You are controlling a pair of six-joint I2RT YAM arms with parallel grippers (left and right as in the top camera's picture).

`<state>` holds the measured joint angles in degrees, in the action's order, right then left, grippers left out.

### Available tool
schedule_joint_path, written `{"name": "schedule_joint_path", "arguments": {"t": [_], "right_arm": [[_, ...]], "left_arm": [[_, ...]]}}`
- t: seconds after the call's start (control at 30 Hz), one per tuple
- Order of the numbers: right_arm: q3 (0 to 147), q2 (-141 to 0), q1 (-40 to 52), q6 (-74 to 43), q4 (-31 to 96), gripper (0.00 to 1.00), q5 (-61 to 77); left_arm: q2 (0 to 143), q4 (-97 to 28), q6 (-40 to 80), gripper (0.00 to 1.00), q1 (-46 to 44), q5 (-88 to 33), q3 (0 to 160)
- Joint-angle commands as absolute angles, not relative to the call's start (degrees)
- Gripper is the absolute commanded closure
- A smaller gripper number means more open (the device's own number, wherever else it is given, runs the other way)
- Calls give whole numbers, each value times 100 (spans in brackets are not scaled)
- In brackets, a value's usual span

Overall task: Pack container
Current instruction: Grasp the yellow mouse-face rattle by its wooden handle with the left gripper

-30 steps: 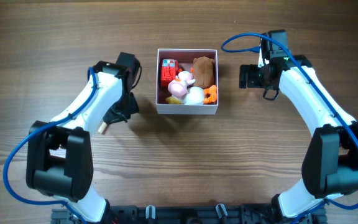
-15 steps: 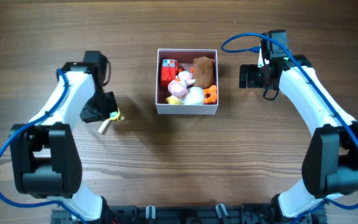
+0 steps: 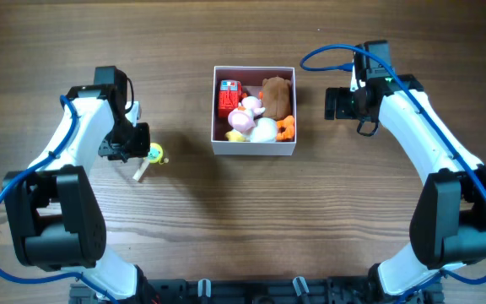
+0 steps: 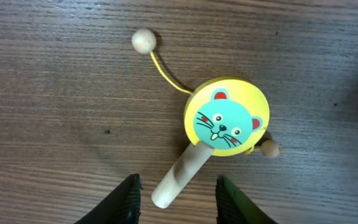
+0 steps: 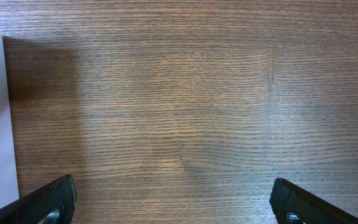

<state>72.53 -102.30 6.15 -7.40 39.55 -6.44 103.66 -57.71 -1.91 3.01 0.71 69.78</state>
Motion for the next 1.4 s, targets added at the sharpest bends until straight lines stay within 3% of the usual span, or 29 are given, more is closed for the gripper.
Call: {"name": "schedule_joint_path", "arguments": {"t": [0.0, 0.1, 0.23, 0.43, 0.57, 1.03, 1.37], "right_arm": [[7262, -10180, 602, -681, 3942, 0, -613], [7262, -10180, 602, -681, 3944, 1, -613], [7262, -10180, 602, -681, 3942, 0, -613], [7262, -10180, 602, -681, 3942, 0, -613], [7262, -10180, 602, -681, 3942, 0, -613], [7262, -10180, 602, -679, 3942, 1, -611], [7262, -10180, 602, -681, 3942, 1, -611]], "left_arm": [[10427, -5872, -561, 59, 261, -49, 6930], [10427, -5940, -587, 48, 244, -69, 6897], [10427, -6034, -864, 52, 165, -419, 6735], [10427, -5863, -864, 46, 12, -554, 6340], [10427, -5749, -880, 51, 32, -375, 6287], [10425, -5551, -884, 48, 32, -360, 6292], [10425, -6154, -882, 54, 19, -360, 6801]]}}
